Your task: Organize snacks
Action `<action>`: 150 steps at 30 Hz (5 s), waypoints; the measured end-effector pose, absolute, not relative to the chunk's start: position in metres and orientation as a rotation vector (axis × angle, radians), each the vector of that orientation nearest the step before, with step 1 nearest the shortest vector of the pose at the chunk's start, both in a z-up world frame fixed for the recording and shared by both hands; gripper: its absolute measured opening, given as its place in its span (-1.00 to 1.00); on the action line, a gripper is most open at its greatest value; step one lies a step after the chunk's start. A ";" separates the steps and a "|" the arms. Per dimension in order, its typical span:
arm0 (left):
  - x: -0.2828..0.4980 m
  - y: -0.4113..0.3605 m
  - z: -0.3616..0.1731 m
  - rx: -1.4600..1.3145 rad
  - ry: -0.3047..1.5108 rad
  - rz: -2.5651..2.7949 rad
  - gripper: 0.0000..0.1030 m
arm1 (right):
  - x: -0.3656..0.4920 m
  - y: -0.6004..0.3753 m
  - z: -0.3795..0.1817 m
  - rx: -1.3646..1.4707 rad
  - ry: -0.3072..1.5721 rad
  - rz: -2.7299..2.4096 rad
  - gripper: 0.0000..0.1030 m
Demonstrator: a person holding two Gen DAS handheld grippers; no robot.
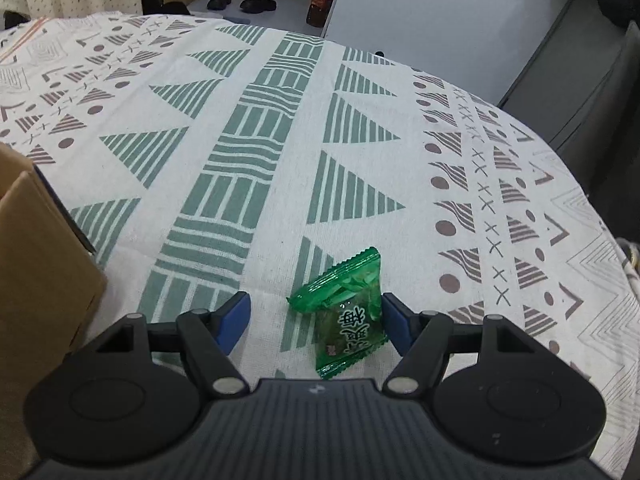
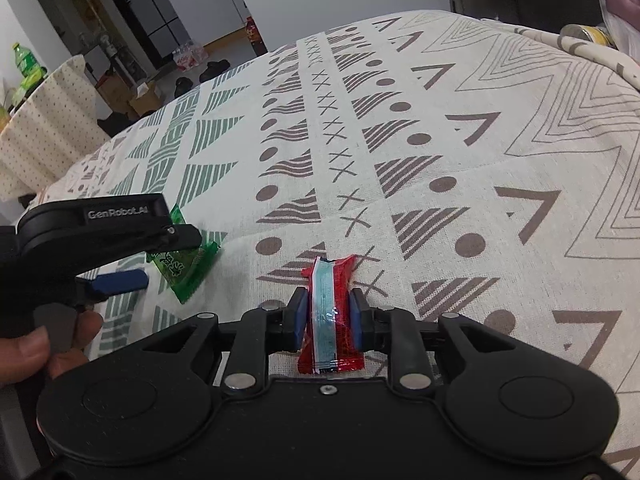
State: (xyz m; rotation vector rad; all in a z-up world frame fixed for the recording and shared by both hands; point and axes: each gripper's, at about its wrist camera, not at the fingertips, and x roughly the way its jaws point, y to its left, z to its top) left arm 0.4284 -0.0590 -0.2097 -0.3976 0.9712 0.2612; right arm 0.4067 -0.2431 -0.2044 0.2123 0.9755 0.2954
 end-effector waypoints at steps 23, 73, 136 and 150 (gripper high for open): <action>0.379 -0.060 -0.138 -0.319 0.908 0.203 -0.47 | 0.390 -0.227 -0.157 0.245 0.874 0.404 -0.60; 0.203 0.093 -0.025 -0.427 0.712 0.390 -0.47 | 0.276 -0.112 -0.046 0.200 0.651 0.731 -0.60; 0.181 0.167 -0.042 -0.431 0.836 0.204 0.67 | 0.234 -0.081 -0.065 0.292 0.822 0.529 -0.36; 0.152 0.125 -0.021 -0.295 0.895 0.147 0.84 | 0.193 -0.121 -0.041 0.323 0.777 0.496 0.28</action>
